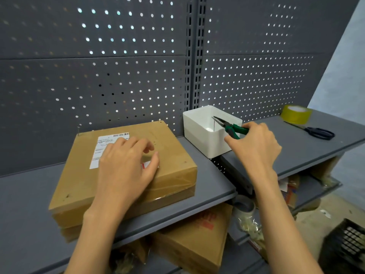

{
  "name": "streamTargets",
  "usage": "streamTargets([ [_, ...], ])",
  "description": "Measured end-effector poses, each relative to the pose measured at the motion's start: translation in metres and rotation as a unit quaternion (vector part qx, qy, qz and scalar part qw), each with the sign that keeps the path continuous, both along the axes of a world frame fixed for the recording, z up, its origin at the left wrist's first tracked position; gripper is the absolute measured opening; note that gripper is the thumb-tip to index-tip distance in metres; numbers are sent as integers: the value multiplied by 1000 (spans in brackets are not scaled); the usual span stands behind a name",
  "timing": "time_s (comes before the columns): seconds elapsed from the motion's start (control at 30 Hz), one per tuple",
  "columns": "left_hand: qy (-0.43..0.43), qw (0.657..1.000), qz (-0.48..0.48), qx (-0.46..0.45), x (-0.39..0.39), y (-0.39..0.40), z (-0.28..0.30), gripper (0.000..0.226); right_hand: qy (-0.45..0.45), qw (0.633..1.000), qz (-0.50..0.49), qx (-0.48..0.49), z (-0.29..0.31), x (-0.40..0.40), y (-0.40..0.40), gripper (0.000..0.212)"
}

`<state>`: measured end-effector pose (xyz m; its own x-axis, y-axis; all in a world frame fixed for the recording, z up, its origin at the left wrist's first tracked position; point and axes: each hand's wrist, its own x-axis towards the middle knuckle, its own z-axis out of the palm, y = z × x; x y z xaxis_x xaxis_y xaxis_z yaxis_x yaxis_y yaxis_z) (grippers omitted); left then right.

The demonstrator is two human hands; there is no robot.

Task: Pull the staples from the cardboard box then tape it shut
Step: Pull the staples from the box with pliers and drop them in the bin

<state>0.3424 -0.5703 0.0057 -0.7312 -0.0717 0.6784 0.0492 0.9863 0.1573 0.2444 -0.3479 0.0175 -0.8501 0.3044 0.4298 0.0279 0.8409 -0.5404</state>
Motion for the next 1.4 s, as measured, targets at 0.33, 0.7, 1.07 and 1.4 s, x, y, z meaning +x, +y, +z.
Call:
streamTargets([
  [0.33,-8,1000,11,0,-1,-4,-2,20,1,1000,9,3,-8,-3,-6,53],
  [0.7,-15,999,31,20,19,-16,1,16,-10,1000,27,3,-31,27,-24,55],
  [1.07,-8,998,66,18,51,-33,-2,16,-88,994,23,67,-82,38,-45,60],
  [1.4,5,996,87,26,72,-50,-6,14,-67,993,11,95,-95,40,-50,58],
])
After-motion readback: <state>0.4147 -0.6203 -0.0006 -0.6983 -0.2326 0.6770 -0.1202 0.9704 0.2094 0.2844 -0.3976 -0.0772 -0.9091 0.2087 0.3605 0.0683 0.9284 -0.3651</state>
